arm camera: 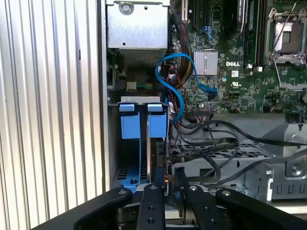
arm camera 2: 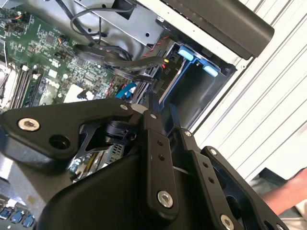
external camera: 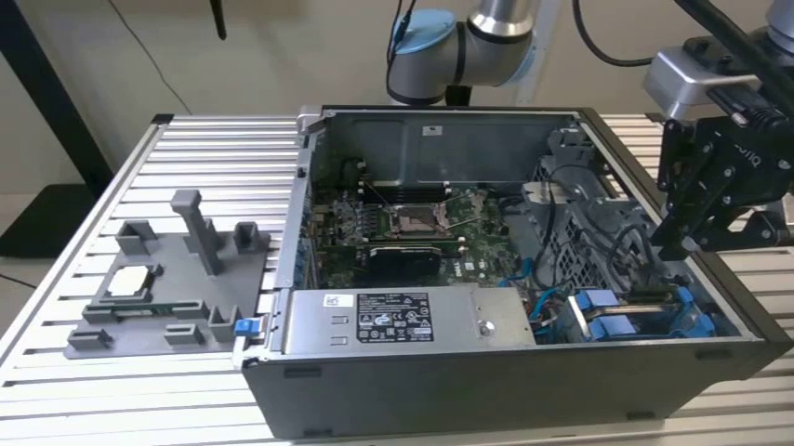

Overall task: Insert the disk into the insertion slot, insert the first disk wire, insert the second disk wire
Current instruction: 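Insert the second disk wire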

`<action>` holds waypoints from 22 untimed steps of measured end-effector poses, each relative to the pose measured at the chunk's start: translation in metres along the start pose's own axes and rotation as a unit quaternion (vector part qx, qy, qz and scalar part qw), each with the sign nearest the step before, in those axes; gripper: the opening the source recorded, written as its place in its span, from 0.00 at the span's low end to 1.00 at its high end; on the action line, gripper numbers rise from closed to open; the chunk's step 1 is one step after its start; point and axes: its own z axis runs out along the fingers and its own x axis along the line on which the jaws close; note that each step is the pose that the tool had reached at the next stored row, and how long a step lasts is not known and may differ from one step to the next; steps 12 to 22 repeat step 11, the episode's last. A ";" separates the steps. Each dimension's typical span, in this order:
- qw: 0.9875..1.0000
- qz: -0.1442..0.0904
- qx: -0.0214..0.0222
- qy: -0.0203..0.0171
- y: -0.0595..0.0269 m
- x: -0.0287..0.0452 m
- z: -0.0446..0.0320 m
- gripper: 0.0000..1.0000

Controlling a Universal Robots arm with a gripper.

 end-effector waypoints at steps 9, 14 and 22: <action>1.000 0.001 -0.009 0.000 -0.0017 0.0001 0.0003 1.00; 1.000 0.001 -0.009 0.000 -0.0017 0.0000 0.0003 1.00; 1.000 0.001 -0.009 0.000 -0.0017 0.0000 0.0003 1.00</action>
